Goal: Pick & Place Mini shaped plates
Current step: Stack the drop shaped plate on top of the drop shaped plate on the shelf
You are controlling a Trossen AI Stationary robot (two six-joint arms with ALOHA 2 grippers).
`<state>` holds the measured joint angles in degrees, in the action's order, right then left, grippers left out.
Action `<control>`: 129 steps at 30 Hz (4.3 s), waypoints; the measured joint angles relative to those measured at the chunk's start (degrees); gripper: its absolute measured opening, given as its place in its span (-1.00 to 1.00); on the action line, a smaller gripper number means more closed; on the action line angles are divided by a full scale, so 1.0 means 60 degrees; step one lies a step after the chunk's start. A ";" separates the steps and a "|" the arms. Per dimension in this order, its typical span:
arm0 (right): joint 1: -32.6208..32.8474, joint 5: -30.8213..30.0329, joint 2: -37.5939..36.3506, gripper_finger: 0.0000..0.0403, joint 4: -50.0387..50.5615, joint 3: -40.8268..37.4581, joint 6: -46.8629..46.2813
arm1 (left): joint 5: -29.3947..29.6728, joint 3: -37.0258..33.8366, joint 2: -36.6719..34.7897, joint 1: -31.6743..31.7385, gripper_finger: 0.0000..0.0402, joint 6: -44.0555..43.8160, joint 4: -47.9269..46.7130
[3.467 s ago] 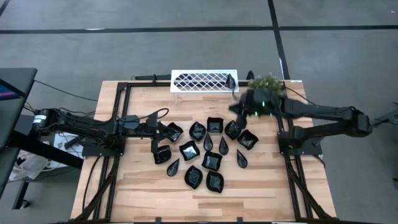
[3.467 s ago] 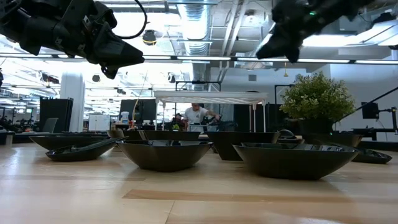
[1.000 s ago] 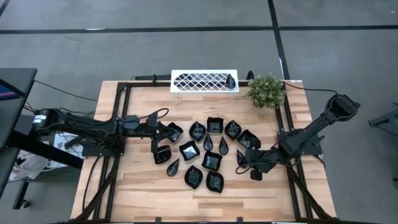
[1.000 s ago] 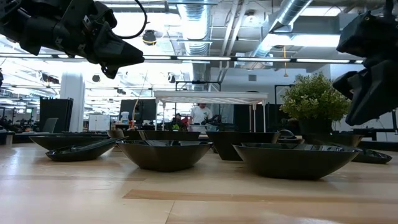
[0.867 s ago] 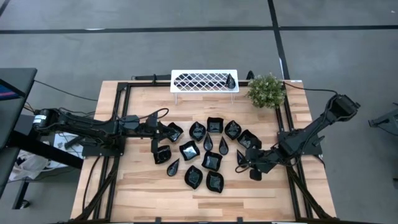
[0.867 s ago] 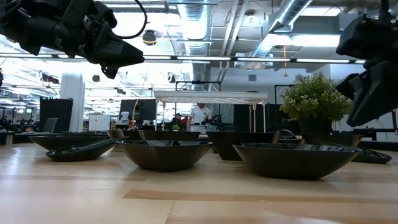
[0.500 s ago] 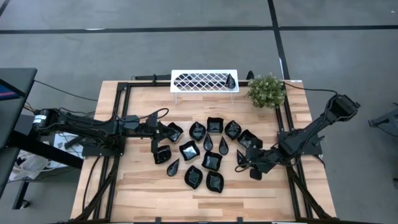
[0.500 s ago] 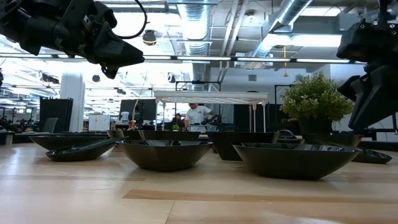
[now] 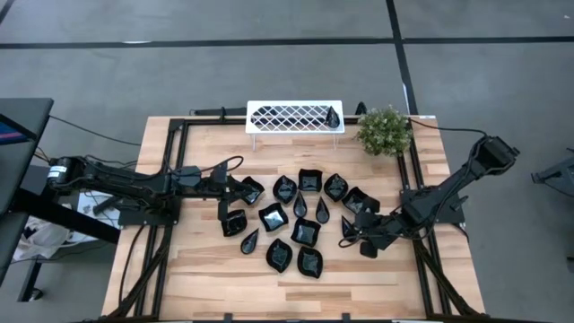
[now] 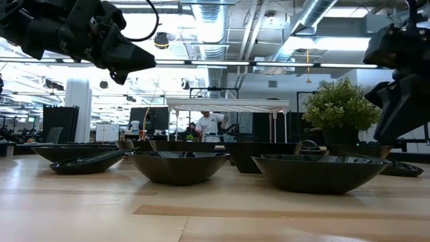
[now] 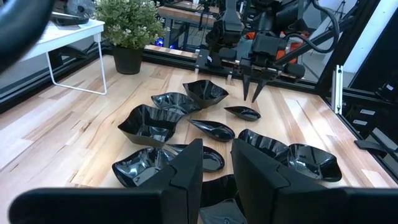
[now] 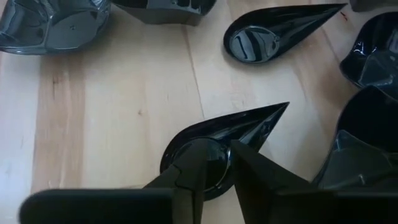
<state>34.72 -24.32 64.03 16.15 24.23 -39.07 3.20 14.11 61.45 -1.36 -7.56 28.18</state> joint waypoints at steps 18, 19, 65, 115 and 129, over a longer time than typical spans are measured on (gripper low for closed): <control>-0.0063 0.0033 0.1086 -0.35 0.0007 0.0000 -0.0758 | 0.0000 0.0000 0.0000 -0.0001 -0.56 0.0002 0.0022; -0.0111 0.0036 0.1079 -0.34 0.0005 0.0000 -0.0758 | 0.0000 0.0000 0.0000 0.0000 -0.56 0.0002 0.0024; -0.0761 0.0331 0.1086 -0.39 -0.0074 0.0000 -0.0747 | 0.0000 0.0000 0.0000 -0.0002 -0.56 -0.0031 0.0047; -0.0729 0.0329 0.1089 -0.51 -0.0052 -0.0007 -0.0493 | 0.0000 0.0000 0.0000 0.0001 -0.56 -0.0038 0.0061; -0.0736 0.0557 0.1089 -0.89 -0.0004 -0.0007 -0.0397 | 0.0000 0.0000 0.0000 -0.0002 -0.56 -0.0040 0.0060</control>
<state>30.30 -20.97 70.57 16.12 24.18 -41.45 3.20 14.11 61.45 -1.37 -7.80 28.54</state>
